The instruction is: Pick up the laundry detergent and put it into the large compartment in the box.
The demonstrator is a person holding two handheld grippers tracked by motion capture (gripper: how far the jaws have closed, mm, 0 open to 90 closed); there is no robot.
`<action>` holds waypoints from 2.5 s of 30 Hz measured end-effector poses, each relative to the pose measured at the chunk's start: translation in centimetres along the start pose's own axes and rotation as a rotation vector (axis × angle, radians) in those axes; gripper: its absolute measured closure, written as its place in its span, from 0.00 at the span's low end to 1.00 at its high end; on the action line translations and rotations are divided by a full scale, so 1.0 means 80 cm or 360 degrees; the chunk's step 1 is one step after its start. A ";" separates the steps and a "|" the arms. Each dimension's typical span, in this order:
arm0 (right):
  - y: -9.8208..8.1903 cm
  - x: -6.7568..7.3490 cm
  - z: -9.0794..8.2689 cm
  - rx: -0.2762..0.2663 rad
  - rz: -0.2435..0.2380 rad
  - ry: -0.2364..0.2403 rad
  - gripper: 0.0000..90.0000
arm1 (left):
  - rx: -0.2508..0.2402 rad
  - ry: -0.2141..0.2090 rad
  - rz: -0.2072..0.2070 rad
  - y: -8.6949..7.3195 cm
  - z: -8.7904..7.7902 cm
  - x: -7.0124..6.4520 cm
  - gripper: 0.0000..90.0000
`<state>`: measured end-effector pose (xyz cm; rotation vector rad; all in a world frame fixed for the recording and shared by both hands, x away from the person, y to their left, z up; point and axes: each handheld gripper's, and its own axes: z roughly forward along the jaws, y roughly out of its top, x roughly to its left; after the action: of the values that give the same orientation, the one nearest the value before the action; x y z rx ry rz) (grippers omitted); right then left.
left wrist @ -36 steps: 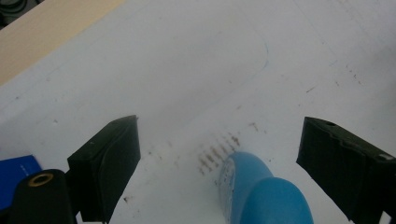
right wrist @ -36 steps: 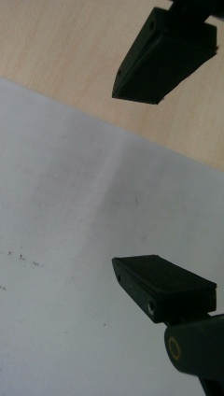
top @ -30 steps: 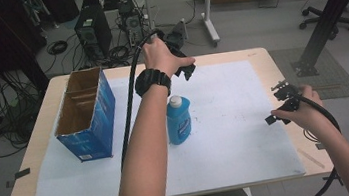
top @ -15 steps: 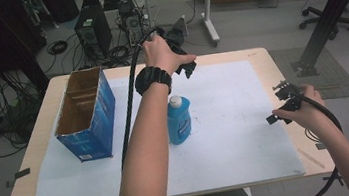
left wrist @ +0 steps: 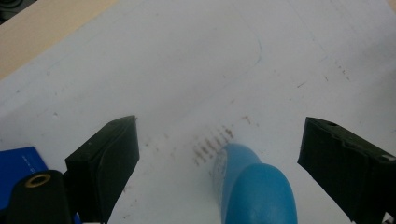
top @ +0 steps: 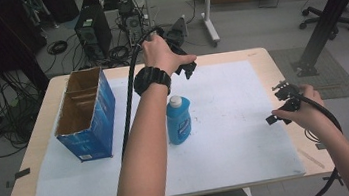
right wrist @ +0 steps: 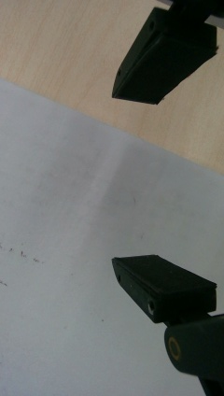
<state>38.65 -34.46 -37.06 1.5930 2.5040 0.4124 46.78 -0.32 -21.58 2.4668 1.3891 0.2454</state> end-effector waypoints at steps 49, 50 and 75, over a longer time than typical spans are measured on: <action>-0.004 -0.004 -0.005 -0.0008 0.0017 -0.0007 0.18 | 0.0215 -0.0003 0.0235 -0.027 -0.018 -0.041 0.14; -0.004 -0.004 -0.006 -0.0008 0.0016 -0.0006 0.18 | 0.0216 -0.0002 0.0235 -0.029 -0.018 -0.041 0.14; -0.006 0.000 -0.002 -0.0005 0.0014 0.0001 0.18 | 0.0238 -0.0021 0.0260 -0.055 -0.008 -0.045 0.13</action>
<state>38.18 -34.67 -37.05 1.6036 2.4965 0.4178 41.22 -1.16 -22.48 2.7033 1.2429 0.1659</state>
